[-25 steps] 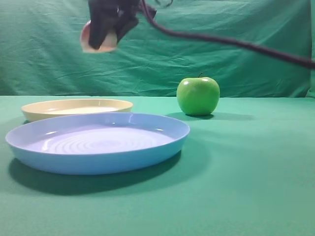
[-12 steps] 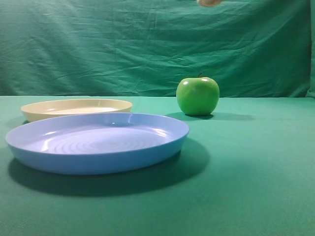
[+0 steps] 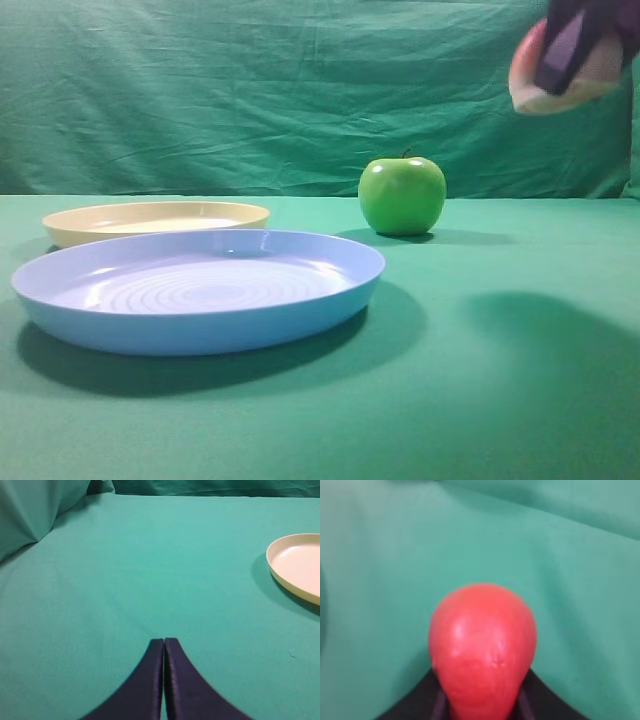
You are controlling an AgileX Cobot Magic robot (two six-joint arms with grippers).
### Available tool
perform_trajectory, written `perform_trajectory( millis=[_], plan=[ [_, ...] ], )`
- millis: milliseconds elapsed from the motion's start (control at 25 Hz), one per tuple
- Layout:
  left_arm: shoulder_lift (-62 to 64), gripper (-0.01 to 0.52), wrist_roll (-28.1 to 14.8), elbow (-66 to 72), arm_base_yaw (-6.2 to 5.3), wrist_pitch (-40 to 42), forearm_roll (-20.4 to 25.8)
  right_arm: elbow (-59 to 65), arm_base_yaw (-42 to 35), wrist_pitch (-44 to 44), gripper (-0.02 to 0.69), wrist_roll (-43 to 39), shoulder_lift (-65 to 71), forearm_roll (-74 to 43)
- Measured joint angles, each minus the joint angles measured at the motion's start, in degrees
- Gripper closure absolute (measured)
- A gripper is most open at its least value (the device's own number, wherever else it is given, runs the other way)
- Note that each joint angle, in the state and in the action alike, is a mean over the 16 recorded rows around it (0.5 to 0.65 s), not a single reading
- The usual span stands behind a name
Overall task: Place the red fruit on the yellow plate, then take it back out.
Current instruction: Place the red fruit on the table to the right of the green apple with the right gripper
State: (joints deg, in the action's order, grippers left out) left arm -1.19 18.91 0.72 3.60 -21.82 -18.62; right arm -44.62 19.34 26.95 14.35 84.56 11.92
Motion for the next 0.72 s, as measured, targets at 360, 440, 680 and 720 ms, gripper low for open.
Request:
perform_trajectory(
  millis=[360, 440, 680, 720],
  plan=[
    [0.0, 0.514, 0.0, 0.0, 0.00, 0.0, 0.0, 5.1, 0.0, -8.4, 0.315, 0.1, 1.4, 0.1],
    [0.0, 0.514, 0.0, 0.0, 0.00, 0.0, 0.0, 5.3, 0.0, -8.8, 0.258, 0.2, 1.8, 0.1],
    [0.0, 0.514, 0.0, 0.0, 0.00, 0.0, 0.0, 4.4, 0.0, -7.2, 0.105, 0.2, 2.5, 0.0],
    [0.0, 0.514, 0.0, 0.0, 0.00, 0.0, 0.0, 4.0, 0.0, -6.4, 0.093, 0.2, 2.4, 0.0]
  ],
)
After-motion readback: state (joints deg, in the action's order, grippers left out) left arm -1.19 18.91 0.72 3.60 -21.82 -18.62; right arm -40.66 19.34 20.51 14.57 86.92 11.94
